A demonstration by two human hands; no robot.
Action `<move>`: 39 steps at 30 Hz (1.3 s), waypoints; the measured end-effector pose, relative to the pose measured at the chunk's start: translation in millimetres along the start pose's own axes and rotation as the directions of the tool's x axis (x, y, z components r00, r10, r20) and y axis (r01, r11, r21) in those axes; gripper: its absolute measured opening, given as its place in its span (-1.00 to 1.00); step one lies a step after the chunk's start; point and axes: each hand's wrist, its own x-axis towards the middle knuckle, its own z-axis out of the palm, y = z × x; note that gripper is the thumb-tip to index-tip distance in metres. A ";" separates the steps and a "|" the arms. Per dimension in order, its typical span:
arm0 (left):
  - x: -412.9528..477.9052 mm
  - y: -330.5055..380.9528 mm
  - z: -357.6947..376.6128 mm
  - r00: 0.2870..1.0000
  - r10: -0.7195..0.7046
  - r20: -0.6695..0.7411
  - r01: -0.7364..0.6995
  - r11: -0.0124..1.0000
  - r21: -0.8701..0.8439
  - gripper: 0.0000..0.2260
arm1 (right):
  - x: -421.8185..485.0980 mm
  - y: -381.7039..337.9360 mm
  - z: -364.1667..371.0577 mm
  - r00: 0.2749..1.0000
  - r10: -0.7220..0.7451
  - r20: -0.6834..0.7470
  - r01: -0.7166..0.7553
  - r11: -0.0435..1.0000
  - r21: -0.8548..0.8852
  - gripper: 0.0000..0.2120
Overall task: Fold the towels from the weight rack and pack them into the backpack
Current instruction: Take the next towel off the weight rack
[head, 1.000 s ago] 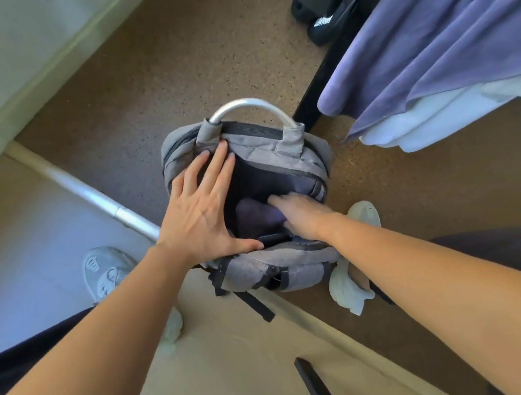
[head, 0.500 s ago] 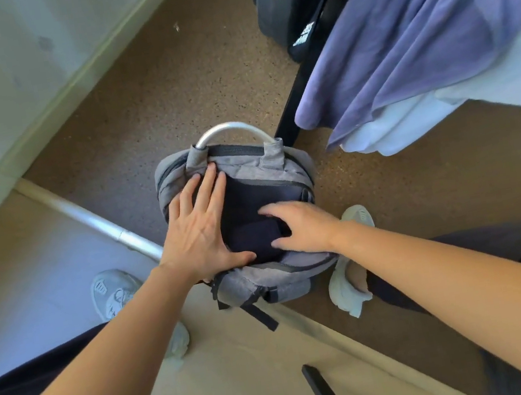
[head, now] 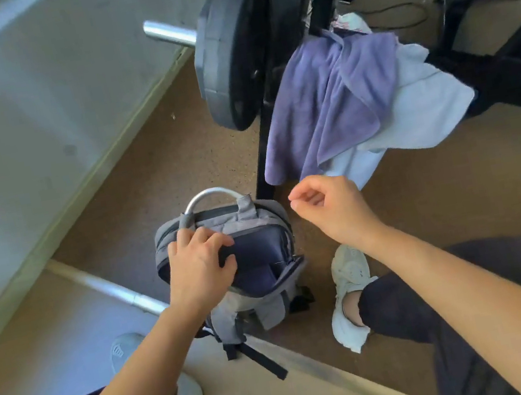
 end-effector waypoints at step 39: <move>148.1 178.5 -105.8 0.798 -0.544 0.259 0.376 0.113 -0.920 -0.66 | 70.6 26.0 -85.7 0.704 -0.043 -0.709 -0.240 0.925 -0.294 -0.44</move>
